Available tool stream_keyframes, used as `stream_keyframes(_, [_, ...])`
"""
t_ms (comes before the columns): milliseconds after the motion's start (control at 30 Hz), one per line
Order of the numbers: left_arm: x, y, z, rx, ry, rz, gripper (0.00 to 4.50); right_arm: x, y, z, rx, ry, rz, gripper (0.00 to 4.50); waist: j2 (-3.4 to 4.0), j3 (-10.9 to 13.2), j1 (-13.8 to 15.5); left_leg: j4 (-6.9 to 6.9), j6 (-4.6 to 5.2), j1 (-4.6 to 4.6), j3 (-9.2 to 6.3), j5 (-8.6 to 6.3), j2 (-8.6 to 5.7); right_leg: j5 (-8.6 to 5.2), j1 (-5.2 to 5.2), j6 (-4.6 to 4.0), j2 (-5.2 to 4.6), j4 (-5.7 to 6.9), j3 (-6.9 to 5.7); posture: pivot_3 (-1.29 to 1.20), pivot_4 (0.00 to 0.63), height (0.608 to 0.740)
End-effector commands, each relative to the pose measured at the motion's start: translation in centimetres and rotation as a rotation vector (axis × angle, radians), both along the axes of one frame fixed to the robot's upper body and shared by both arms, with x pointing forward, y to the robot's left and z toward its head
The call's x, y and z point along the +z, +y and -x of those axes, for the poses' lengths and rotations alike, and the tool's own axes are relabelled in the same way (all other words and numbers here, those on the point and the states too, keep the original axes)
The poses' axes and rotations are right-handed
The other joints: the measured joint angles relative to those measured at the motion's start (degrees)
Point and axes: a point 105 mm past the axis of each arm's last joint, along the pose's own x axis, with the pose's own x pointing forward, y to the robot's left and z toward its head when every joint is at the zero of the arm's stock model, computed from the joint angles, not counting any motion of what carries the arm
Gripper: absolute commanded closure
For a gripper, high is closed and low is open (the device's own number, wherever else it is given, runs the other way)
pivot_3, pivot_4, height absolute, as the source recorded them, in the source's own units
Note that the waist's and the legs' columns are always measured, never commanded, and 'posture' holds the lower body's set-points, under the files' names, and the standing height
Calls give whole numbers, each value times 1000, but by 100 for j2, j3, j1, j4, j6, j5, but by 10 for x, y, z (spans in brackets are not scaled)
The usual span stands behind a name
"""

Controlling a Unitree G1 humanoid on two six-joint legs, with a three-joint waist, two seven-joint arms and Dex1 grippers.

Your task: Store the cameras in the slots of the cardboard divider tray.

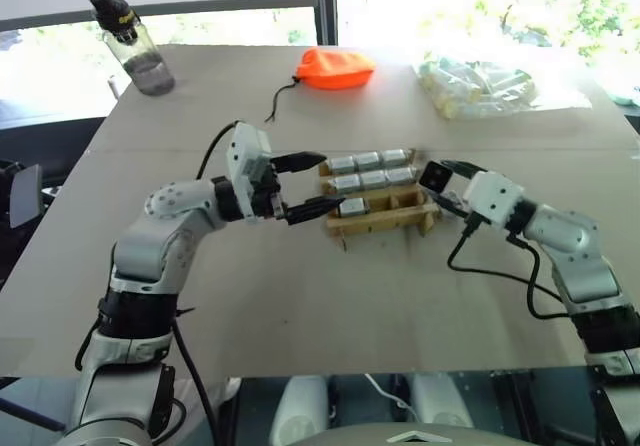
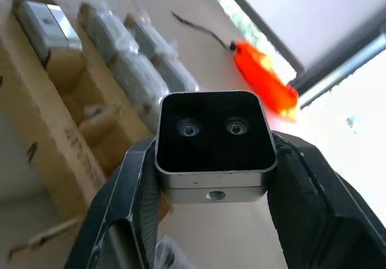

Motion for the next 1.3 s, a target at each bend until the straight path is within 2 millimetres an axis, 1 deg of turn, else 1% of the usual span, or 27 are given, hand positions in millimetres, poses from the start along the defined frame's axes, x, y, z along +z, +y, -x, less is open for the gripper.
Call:
stream_keyframes(33, [0,-13,-12,-12,9,-45,32,17,16,2,149,-255,166,2589,-4,2,12,1,0,0,-1,0,-1,0,1,0,0,0,-3,0,150,726])
stream_keyframes(167, [4,-27,-20,-61,22,-34,32,27,31,4,268,-453,253,2589,-7,4,20,0,-1,-8,0,0,0,0,-1,0,-4,-3,-11,0,150,726])
stream_keyframes(233, [5,-33,-21,-96,21,-43,32,29,37,6,315,-524,288,2589,-7,4,14,0,-1,-12,2,0,0,0,-2,0,-6,-5,-14,0,150,726])
stream_keyframes(433, [8,-47,-24,-169,14,-65,32,22,44,7,377,-574,335,2589,-7,5,14,4,-7,-6,22,4,1,0,0,1,-7,2,-16,0,150,726])
stream_keyframes(633, [7,-51,-25,-202,14,-84,32,20,45,7,386,-592,343,2589,-7,5,-3,6,-11,-2,39,6,3,0,0,0,-6,6,-7,0,150,726])
stream_keyframes(667, [7,-51,-26,-202,13,-93,434,20,44,6,384,-593,346,2589,-7,5,-3,6,-11,-2,39,6,4,0,0,0,-6,6,-7,0,150,726])
stream_keyframes(700, [6,-51,-27,-204,14,-103,585,20,44,6,382,-594,348,2589,-7,5,-3,6,-11,-2,39,6,4,0,0,0,-6,6,-7,0,150,726])
stream_keyframes(800, [3,-52,-24,-233,29,-122,1784,21,43,5,379,-600,349,2589,-7,5,-2,6,-11,-2,41,6,4,0,0,1,-6,5,-7,0,150,726])
stream_keyframes(833, [1,-52,-23,-241,34,-131,2334,21,43,4,378,-602,346,2589,-7,5,-2,6,-11,-2,42,6,4,0,0,1,-6,5,-6,0,150,726])
stream_keyframes(867, [-1,-52,-23,-246,39,-140,2712,22,43,4,378,-604,346,2589,-7,5,0,6,-11,-2,42,6,4,0,0,1,-6,5,-6,0,150,726])
stream_keyframes(933, [-8,-51,-24,-246,42,-175,3648,23,43,4,380,-608,344,2589,-7,5,0,6,-11,-3,41,6,3,0,0,1,-6,5,-7,0,150,726])
stream_keyframes(967, [-9,-52,-25,-243,42,-181,3792,23,43,4,381,-609,343,2589,-7,5,-1,6,-11,-2,42,6,3,0,0,0,-6,5,-6,0,150,726])
stream_keyframes(1067, [-6,-55,-27,-249,22,-175,3788,21,42,4,375,-580,336,2589,-7,5,-2,6,-11,-2,42,6,3,0,0,1,-6,6,-6,0,150,726])
stream_keyframes(1133, [-3,-58,-27,-260,-2,-165,3788,18,40,5,373,-541,313,1576,-7,5,1,6,-11,-2,43,6,3,0,0,1,-6,6,-5,0,150,726])
stream_keyframes(1233, [2,-59,-28,-265,-31,-158,3788,17,31,4,335,-461,264,752,-7,5,2,6,-11,-2,43,6,4,0,0,1,-6,5,-4,0,150,726])
stream_keyframes(1267, [4,-59,-29,-261,-40,-158,3788,19,26,5,322,-428,240,374,-7,5,10,6,-11,-3,42,6,4,0,0,0,-6,5,-6,0,150,726])
stream_keyframes(1300, [5,-59,-30,-252,-56,-157,3788,27,16,3,262,-358,155,374,-7,5,17,7,-11,-4,40,6,4,0,0,0,-6,4,-9,0,150,726])
